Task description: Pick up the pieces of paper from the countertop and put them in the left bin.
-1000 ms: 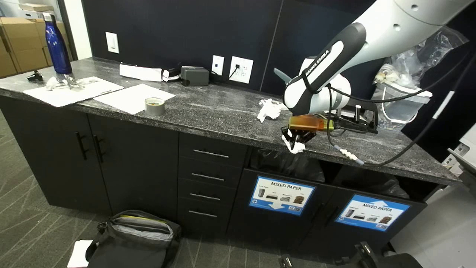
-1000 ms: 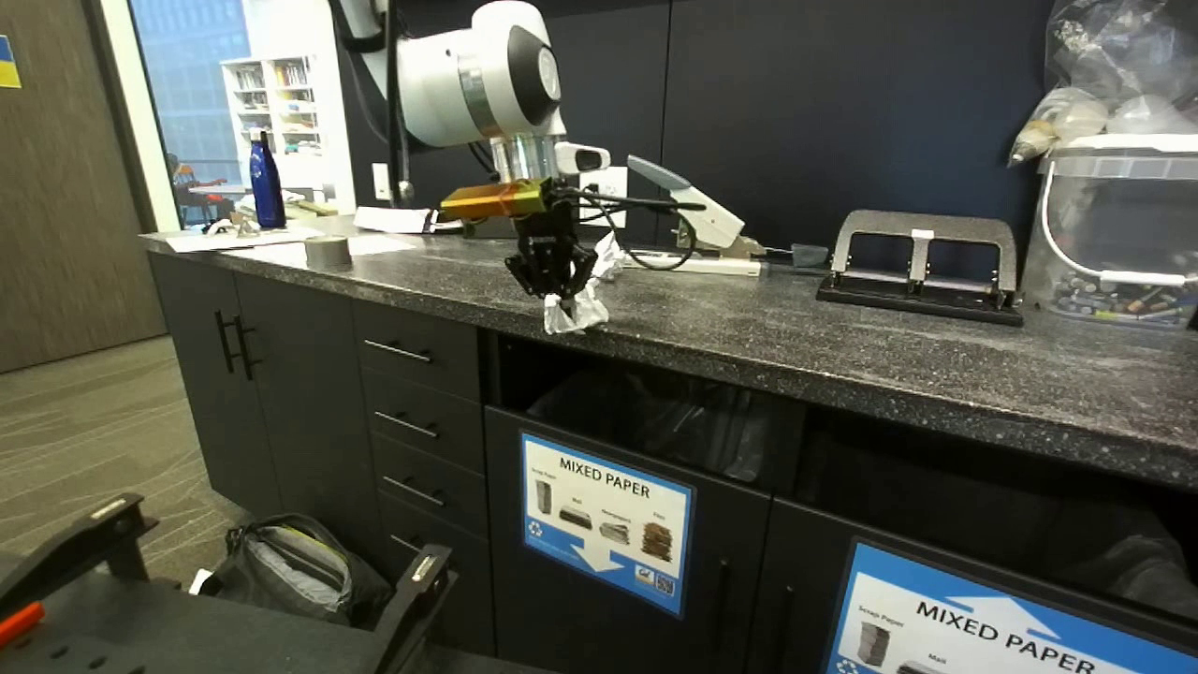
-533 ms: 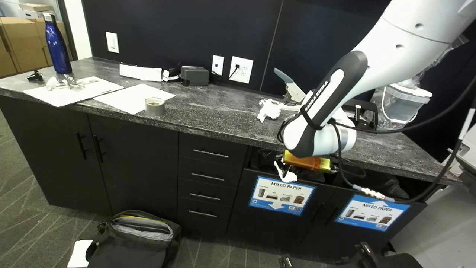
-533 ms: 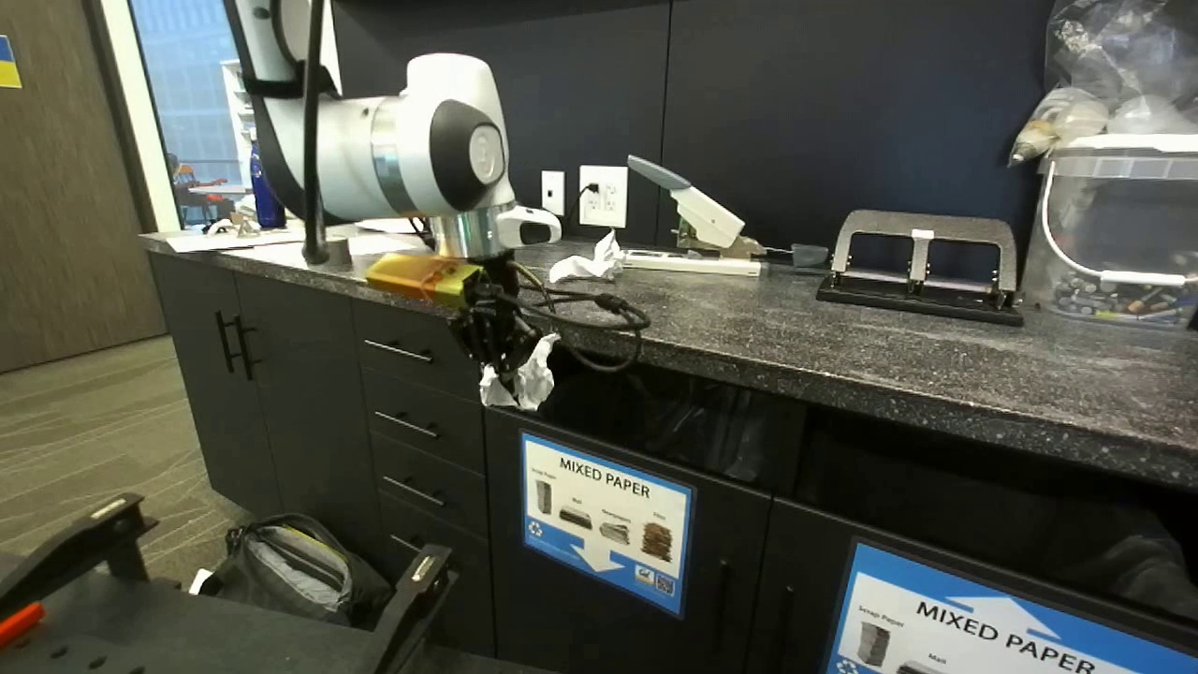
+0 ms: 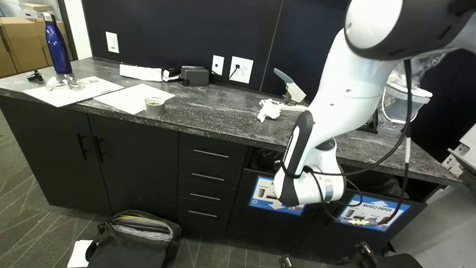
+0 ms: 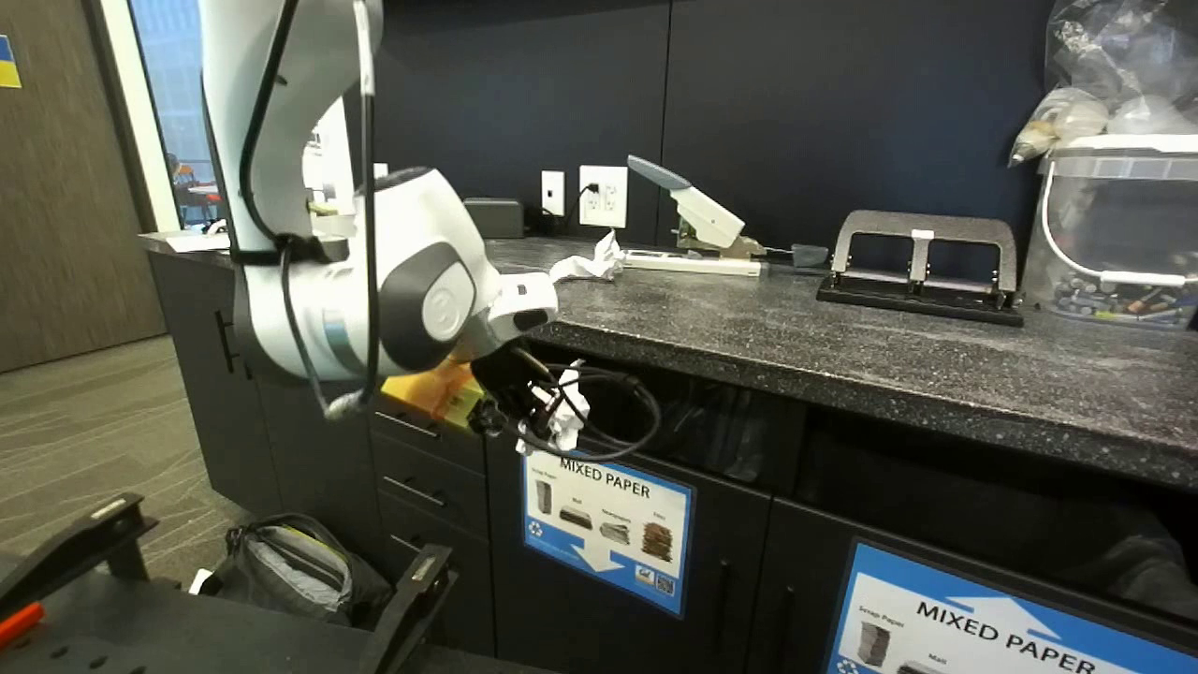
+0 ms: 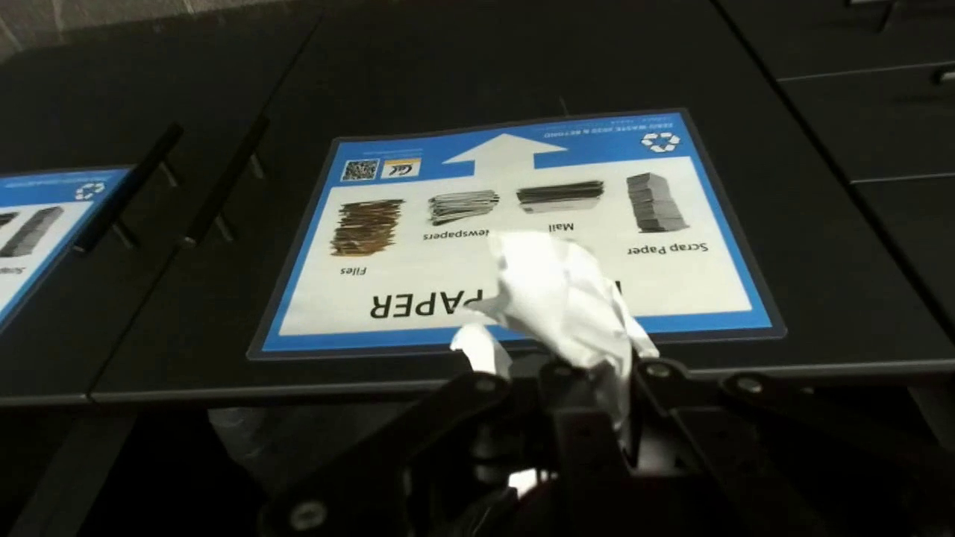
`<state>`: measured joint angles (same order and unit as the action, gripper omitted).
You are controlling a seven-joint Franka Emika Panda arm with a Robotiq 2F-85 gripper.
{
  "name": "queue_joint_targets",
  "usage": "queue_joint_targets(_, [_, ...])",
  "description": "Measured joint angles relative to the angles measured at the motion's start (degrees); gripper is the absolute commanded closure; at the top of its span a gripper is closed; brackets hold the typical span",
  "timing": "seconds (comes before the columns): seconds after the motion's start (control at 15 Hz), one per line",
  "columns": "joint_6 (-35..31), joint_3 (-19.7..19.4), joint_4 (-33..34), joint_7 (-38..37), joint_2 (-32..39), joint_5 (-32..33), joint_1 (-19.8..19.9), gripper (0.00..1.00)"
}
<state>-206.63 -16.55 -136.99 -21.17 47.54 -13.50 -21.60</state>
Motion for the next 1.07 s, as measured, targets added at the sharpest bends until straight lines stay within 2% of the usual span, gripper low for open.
queue_joint_targets(0.27, [-16.3, 3.9, 4.7, 2.9, 12.7, -8.6, 0.2, 0.91])
queue_joint_targets(0.47, [-24.2, 6.9, 10.8, 5.8, 18.8, -12.5, 1.8, 0.91])
queue_joint_targets(0.73, [-30.8, 9.8, 17.4, 9.2, 21.2, -12.9, 5.3, 0.92])
queue_joint_targets(1.07, [-32.7, 12.0, 24.9, 12.9, 23.1, -12.6, 9.4, 0.91])
